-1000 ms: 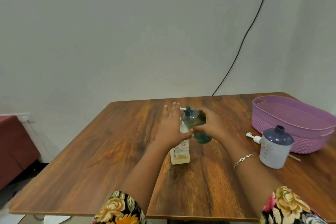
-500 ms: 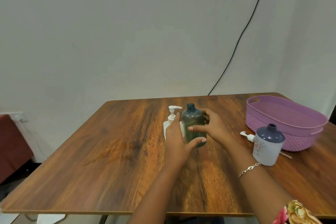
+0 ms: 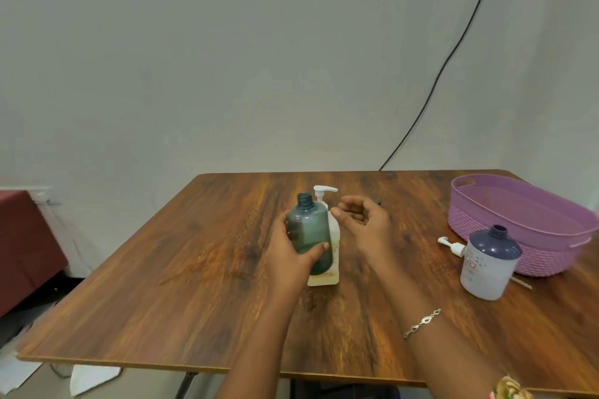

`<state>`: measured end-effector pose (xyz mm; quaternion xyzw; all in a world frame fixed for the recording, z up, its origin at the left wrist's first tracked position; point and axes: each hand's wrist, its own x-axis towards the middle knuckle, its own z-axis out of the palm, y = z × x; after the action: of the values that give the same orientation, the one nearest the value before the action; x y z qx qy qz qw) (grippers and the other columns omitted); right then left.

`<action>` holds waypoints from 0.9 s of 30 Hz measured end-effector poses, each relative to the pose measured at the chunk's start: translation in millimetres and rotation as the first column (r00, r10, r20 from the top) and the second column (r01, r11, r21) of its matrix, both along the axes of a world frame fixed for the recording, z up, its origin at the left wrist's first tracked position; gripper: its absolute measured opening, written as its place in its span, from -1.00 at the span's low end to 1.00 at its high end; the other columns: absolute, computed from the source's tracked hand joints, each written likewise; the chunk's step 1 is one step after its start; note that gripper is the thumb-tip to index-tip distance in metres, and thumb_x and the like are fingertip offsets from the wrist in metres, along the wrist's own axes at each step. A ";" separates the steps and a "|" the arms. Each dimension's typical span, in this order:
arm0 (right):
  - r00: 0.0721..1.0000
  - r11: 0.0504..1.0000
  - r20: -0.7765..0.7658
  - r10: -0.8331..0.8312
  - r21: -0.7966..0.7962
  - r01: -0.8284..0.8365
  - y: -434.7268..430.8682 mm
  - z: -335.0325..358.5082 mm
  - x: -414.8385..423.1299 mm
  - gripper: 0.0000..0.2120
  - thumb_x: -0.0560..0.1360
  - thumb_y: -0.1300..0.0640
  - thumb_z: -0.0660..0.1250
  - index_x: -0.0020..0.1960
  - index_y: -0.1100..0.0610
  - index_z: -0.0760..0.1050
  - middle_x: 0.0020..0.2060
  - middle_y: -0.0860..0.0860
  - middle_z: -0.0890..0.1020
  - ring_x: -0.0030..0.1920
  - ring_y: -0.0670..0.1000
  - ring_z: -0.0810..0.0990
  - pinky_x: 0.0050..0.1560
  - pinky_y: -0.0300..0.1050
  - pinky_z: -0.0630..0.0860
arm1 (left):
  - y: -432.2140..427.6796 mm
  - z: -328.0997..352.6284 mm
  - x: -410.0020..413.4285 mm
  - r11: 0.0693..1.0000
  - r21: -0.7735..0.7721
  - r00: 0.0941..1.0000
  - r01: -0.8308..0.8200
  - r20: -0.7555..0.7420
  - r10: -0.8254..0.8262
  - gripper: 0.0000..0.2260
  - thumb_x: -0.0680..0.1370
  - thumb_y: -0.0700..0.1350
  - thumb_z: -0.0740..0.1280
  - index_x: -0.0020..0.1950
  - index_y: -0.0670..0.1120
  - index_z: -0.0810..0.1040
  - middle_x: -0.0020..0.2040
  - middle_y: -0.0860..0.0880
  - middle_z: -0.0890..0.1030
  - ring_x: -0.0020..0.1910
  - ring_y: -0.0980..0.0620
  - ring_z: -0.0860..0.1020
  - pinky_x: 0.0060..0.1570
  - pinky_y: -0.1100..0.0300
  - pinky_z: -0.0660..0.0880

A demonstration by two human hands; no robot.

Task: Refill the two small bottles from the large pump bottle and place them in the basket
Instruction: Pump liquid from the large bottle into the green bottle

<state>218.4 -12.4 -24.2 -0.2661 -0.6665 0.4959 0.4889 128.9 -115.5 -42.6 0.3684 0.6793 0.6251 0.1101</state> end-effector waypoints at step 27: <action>0.949 0.916 0.171 -0.264 0.354 0.191 7.0 -29.1 -57.5 -0.69 0.51 0.13 0.30 0.17 0.03 0.25 0.04 -0.01 0.57 -0.23 -0.17 0.50 -0.36 -0.47 0.37 | -18.8 -21.0 -26.9 0.994 -0.037 0.994 -0.105 0.013 0.106 -0.28 0.30 -0.22 0.54 0.38 -0.02 0.30 0.17 0.12 0.44 0.13 0.11 0.43 0.14 0.14 0.45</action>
<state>161.0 -5.4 -53.2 -0.3074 -0.7539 0.2838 0.5065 102.0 -134.3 -63.6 0.3253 0.7083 0.6202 0.0886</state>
